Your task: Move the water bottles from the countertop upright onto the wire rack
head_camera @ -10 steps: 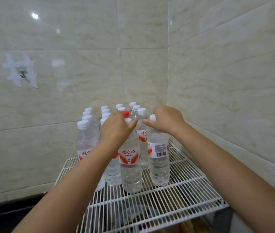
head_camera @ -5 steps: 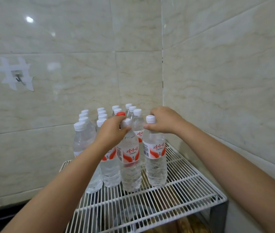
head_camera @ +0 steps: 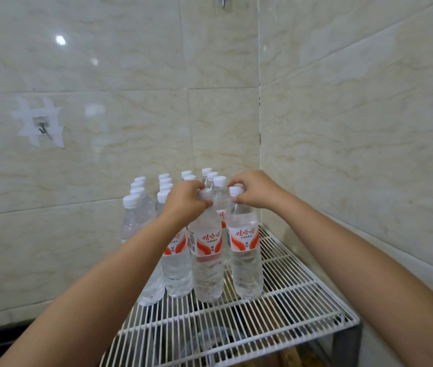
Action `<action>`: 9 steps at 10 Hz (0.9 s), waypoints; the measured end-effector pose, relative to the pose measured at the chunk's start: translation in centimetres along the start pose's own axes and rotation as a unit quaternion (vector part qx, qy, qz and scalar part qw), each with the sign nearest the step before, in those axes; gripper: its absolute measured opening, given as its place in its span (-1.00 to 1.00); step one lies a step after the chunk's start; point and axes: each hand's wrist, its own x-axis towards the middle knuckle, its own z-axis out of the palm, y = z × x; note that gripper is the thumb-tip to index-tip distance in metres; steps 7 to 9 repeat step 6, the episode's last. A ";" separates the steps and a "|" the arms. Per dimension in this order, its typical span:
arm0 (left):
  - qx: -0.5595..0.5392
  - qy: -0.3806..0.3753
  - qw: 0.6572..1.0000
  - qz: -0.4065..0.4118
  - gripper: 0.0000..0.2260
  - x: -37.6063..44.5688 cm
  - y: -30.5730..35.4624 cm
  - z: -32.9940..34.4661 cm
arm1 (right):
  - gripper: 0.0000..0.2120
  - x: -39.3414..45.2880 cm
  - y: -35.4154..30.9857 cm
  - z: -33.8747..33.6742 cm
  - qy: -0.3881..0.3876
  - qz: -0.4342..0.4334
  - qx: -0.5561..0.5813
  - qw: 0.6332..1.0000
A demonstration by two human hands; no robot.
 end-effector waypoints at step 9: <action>0.185 0.082 0.973 0.114 -0.46 -0.4 -2.2 4.9 | -0.46 1.2 1.3 3.5 0.067 -0.010 0.061 0.996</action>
